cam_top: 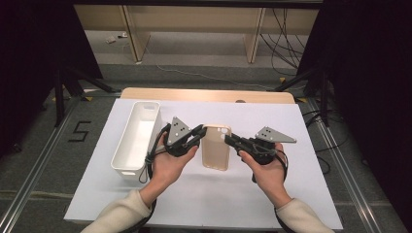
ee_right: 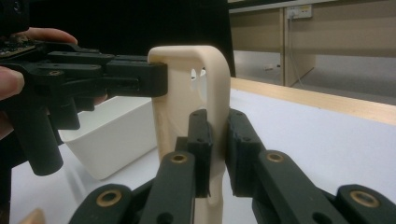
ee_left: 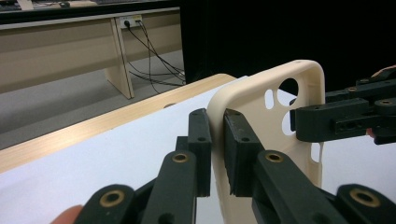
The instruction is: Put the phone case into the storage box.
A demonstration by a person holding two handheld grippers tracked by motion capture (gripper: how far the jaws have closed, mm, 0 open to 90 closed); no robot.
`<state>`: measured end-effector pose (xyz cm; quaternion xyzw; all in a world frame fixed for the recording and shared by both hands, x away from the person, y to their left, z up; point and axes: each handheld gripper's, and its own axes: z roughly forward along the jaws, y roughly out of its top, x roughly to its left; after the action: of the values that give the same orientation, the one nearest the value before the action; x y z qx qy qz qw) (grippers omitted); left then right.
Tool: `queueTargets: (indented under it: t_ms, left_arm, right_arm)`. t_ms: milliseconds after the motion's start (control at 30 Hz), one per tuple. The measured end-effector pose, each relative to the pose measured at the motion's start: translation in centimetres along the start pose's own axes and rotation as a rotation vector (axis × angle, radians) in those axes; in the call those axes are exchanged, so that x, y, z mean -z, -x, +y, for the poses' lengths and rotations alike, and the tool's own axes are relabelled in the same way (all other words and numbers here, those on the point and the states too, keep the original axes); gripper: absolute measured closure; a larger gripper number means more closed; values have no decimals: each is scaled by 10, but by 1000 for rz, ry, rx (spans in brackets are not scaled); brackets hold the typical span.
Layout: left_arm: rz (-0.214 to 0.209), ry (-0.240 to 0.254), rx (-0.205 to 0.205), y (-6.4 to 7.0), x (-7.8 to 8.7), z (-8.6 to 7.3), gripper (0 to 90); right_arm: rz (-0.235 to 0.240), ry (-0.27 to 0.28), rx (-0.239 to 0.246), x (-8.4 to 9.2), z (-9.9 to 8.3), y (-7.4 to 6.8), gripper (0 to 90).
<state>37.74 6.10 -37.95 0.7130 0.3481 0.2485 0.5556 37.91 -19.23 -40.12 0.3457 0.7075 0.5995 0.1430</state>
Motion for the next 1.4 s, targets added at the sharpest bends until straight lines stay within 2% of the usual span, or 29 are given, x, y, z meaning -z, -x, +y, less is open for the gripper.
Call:
queueTargets:
  t_ms: [33, 100, 233, 333, 400, 433, 467, 533, 600, 733, 767, 967, 1067, 1100, 1167, 1300, 1367, 1400]
  left_arm:
    - [3, -2, 0, 0, 0, 0, 819]
    - [1, -4, 1, -1, 0, 1, 822]
    - [-13, 3, 12, -2, 1, 2, 833]
    - [-16, 14, -3, -2, 3, 4, 838]
    - [-19, 19, -15, -2, 3, 5, 840]
    - [-19, 20, -22, -2, 4, 6, 841]
    - [-16, 21, -30, -2, 5, 7, 841]
    - [-10, 39, -65, -3, 5, 8, 841]
    - [-9, 42, -70, -5, 6, 9, 841]
    - [-6, 50, -70, -6, 7, 10, 842]
    - [-6, 53, -69, -6, 7, 10, 842]
    - [6, 59, -67, -11, 10, 13, 842]
    - [9, 65, -59, -14, 12, 14, 842]
    - [11, 65, -58, -15, 13, 15, 842]
    - [11, 69, -52, -17, 14, 16, 842]
    - [15, 74, -52, -20, 17, 18, 842]
    - [16, 78, -45, -21, 18, 19, 842]
    - [15, 75, -54, -23, 19, 20, 842]
  right_arm:
    - [4, 15, 2, -1, -1, 0, 820]
    - [1, -5, -4, 0, -1, -1, 819]
    - [1, -4, -2, -1, -1, -2, 817]
    - [1, -4, -1, -1, -1, -2, 814]
    - [-4, -7, 14, -1, 0, -2, 809]
    - [-2, 9, 30, -2, 0, -2, 803]
    - [-4, -1, 26, -1, 0, -3, 792]
    - [-7, -1, 33, -1, 1, -3, 743]
    - [-7, 12, 43, 0, 2, -3, 678]
    - [-22, 27, 63, 1, 4, -3, 527]
    - [-24, 25, 84, 1, 5, -2, 493]
    - [-7, 41, 128, 2, 6, -3, 286]
    - [12, 16, 144, 5, 6, -2, 240]
    - [12, 27, 145, 5, 5, -2, 235]
    - [19, 17, 152, 9, 5, -1, 222]
    - [0, 27, 161, 15, 2, 2, 209]
    - [13, 10, 157, 19, 1, 2, 208]
    - [6, 20, 160, 20, 0, 3, 207]
